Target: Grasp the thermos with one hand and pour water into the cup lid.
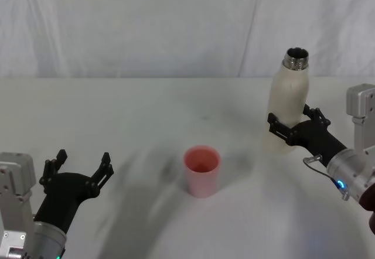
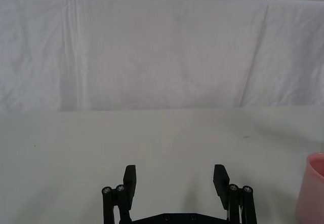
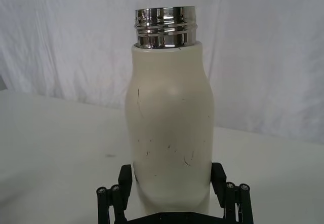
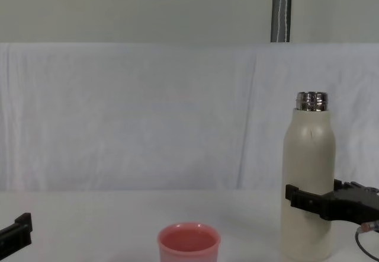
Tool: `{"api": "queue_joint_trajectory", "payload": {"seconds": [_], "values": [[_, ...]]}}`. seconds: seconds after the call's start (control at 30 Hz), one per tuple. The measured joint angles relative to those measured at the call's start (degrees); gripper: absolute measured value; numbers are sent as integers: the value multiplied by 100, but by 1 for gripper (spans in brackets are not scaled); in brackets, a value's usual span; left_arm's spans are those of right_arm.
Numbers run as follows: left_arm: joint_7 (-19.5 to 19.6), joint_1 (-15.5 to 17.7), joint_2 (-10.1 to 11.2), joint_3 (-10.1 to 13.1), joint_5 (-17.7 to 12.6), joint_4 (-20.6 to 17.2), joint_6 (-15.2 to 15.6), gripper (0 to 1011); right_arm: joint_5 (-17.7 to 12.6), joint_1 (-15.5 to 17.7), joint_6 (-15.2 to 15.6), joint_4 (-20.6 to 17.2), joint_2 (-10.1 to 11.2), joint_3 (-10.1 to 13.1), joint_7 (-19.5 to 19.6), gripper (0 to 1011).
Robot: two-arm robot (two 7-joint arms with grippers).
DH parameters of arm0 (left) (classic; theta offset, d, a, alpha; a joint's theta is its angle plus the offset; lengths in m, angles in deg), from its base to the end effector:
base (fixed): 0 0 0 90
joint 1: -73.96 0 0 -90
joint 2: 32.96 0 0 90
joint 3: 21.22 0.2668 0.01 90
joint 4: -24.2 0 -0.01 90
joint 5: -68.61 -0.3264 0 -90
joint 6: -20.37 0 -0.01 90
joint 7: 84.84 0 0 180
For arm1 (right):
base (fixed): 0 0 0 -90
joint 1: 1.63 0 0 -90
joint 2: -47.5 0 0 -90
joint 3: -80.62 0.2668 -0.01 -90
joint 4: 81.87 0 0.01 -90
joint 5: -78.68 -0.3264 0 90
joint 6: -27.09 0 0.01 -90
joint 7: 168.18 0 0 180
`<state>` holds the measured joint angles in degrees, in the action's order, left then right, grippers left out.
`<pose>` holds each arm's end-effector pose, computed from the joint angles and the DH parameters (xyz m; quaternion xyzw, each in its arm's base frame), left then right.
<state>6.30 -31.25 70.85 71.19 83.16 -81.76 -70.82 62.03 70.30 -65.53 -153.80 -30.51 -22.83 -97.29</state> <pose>0.2764 0.0302 -0.2635 -0.0175 0.0064 0.6616 0.7496 0.4225 -0.0048 -0.2700 0.0089 0.0072 -0.5165 0.8562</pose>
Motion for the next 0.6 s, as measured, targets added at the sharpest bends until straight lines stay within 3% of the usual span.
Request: {"api": "queue_joint_trajectory", "payload": {"seconds": [0.6], "values": [[0, 0, 0, 0, 0, 0, 0, 1001, -201, 574, 253, -829, 341, 45, 16, 1003]]}}
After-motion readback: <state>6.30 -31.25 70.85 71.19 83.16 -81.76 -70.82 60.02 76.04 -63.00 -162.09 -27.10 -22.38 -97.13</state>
